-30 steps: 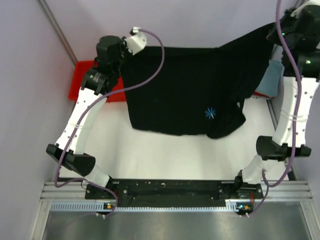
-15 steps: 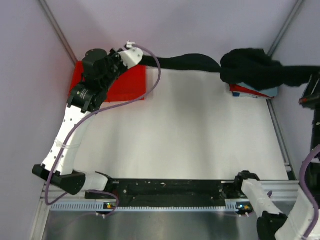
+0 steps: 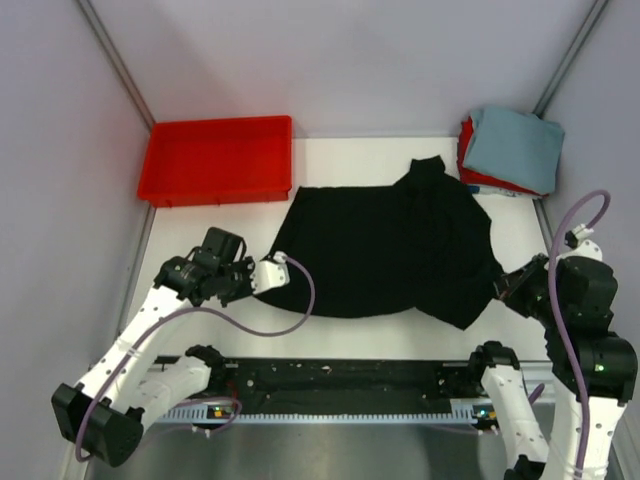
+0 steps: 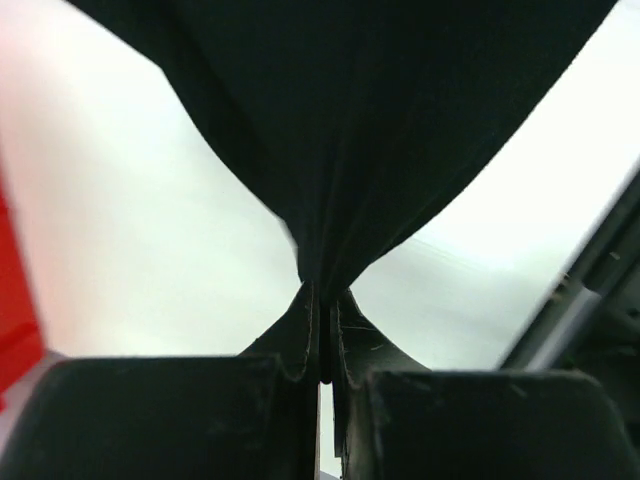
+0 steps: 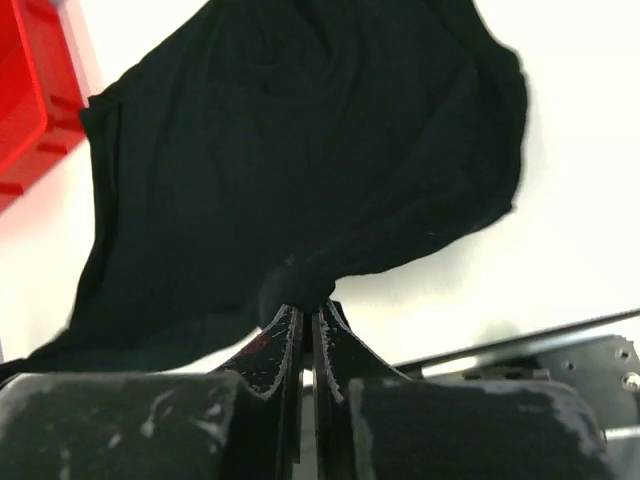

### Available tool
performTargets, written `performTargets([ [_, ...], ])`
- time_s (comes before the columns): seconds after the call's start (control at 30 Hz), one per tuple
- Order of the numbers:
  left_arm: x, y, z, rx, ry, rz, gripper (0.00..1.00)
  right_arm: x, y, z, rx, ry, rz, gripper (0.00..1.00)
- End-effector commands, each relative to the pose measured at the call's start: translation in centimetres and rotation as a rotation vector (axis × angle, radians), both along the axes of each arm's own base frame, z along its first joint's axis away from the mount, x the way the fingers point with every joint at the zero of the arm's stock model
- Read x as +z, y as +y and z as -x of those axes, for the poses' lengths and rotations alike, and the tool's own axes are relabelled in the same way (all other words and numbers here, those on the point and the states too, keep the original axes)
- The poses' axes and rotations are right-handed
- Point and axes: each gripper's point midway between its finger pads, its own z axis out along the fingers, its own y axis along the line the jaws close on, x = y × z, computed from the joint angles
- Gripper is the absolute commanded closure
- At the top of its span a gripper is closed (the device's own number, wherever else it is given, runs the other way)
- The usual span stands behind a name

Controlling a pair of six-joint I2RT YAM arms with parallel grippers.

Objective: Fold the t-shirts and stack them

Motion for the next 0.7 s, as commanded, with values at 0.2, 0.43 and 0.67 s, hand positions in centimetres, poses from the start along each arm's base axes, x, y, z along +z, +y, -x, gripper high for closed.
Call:
performTargets([
  [0.2, -5.2, 2.1, 6.4, -0.028, 0.188, -0.056, 1.0, -6.6, 3.6, 3.1, 0.124, 0.225, -0.167, 1.0],
  [0.43, -6.4, 2.1, 1.7, 0.2, 0.153, -0.079, 1.0, -11.2, 2.2, -4.9, 0.056, 0.195, -0.183, 1.0],
  [0.67, -8.7, 3.0, -0.3, 0.32, 0.121, -0.134, 1.0, -15.1, 0.7, -10.2, -0.008, 0.24, -0.163, 1.0],
])
